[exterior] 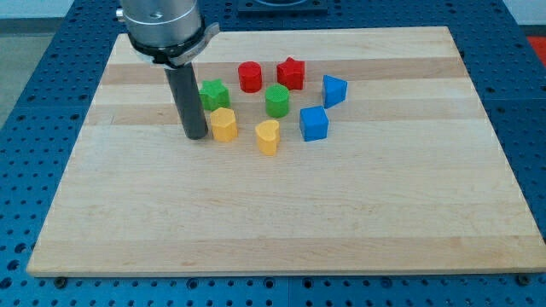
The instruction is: Move the green star above to the yellow hexagon
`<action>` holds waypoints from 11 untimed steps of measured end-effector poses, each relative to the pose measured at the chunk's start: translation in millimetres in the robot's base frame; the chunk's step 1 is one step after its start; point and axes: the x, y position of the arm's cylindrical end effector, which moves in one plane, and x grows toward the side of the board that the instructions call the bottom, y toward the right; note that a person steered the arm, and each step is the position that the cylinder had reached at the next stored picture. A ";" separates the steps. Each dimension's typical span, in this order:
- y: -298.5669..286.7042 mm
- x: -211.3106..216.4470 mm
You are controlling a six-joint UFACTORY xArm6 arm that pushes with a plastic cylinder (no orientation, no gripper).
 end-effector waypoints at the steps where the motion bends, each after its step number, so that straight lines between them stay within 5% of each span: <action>1: -20.1 -10.1; 6: -25.7 -114.0; 11: 14.7 -88.5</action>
